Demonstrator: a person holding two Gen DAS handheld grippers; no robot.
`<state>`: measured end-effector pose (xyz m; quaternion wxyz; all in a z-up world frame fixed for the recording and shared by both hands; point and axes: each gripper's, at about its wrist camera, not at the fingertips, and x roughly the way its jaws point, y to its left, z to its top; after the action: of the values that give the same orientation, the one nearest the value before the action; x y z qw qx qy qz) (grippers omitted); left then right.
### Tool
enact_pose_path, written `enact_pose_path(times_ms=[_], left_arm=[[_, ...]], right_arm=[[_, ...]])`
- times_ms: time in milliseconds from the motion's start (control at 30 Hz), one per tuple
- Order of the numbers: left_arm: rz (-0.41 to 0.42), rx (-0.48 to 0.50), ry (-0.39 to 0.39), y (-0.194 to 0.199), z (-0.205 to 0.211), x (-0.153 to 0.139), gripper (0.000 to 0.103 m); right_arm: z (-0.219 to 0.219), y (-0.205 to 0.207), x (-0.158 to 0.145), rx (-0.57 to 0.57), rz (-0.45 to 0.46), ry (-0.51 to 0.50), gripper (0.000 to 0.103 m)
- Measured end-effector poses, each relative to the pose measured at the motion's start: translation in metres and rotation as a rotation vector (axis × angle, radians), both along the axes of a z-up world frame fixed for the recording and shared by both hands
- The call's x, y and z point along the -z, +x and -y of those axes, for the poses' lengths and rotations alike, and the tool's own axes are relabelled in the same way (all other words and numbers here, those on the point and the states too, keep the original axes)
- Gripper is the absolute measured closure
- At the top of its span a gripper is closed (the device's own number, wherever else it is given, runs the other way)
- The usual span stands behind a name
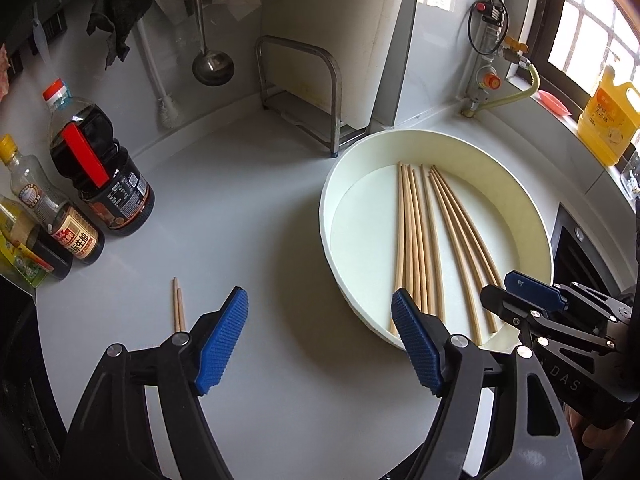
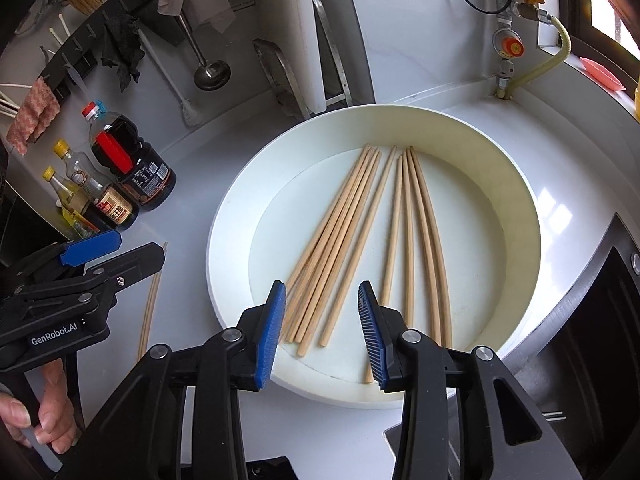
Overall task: Organize utensils
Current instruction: 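Move both open tools back to the last two chopsticks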
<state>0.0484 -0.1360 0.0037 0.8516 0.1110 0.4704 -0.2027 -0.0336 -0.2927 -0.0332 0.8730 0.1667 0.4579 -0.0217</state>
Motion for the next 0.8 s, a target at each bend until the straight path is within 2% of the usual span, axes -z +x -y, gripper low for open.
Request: enact_pose_path(times_ms=[233,800], left_arm=[[-0.002,-0.039,-0.011,-0.002,-0.034,-0.002,0.030],[0.001,-0.084,-0.024,0.000,-0.108,0.000,0.030]], right_arm=[[-0.029,0.002,-0.008,-0.040,0.015,-0.008,0.062],[-0.098,0.008,-0.009,-0.086,0.017,-0.023,0.061]])
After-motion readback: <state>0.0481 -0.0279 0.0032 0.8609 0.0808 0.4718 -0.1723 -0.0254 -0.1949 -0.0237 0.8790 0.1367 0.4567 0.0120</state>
